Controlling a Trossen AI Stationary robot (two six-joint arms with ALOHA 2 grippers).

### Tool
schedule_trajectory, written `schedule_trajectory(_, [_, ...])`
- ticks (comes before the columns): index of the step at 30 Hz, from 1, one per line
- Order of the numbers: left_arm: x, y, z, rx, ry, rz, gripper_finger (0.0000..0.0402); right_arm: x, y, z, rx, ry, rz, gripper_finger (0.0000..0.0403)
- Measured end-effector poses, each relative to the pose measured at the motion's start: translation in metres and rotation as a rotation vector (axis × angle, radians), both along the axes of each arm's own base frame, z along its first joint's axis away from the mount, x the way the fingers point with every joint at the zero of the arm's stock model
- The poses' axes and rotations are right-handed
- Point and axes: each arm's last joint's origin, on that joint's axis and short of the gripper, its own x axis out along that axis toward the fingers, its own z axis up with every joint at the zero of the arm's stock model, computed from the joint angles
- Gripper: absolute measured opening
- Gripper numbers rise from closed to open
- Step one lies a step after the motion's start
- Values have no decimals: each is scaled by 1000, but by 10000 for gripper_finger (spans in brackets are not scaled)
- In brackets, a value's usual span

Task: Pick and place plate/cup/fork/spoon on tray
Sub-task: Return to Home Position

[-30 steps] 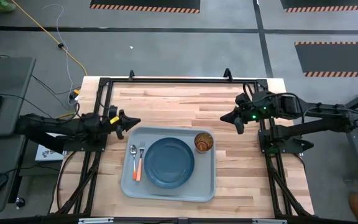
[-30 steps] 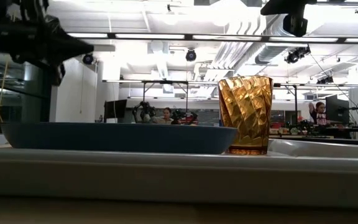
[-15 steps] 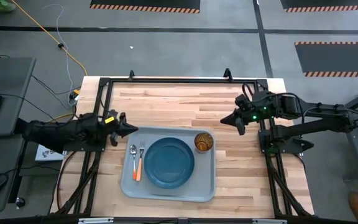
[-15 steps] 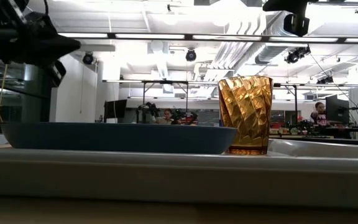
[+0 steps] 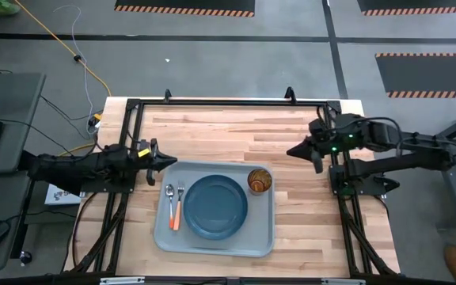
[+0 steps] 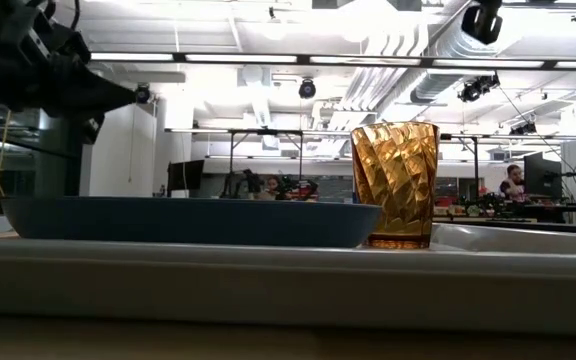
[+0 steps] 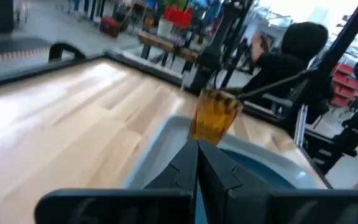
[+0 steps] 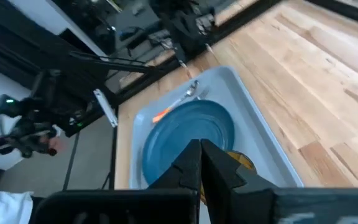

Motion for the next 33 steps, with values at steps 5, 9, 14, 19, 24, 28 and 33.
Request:
schedule_trajectory(5, [1,-2,-3,-70,25,-55,1,-23,7,11,-42,-93,44,0])
schedule_trajectory(9, [1,-2,-3,-69,25,-73,1,-40,13,14,-85,-161,63,0])
schedule_trajectory(14, [1,-2,-3,-50,24,-72,1,-47,21,-1,-110,-220,92,0])
schedule_trajectory(19, [1,-2,-2,-50,23,-72,1,-43,30,-30,-98,-296,135,0])
schedule_trajectory(24, [1,-2,-2,-50,23,-71,1,-51,32,-52,-81,-337,160,0])
schedule_trajectory(28, [1,-2,-2,-50,23,-72,1,-69,23,-54,-113,-404,89,0])
schedule_trajectory(33, [1,-2,-2,-50,23,-71,1,-90,12,-60,-162,-521,-53,0])
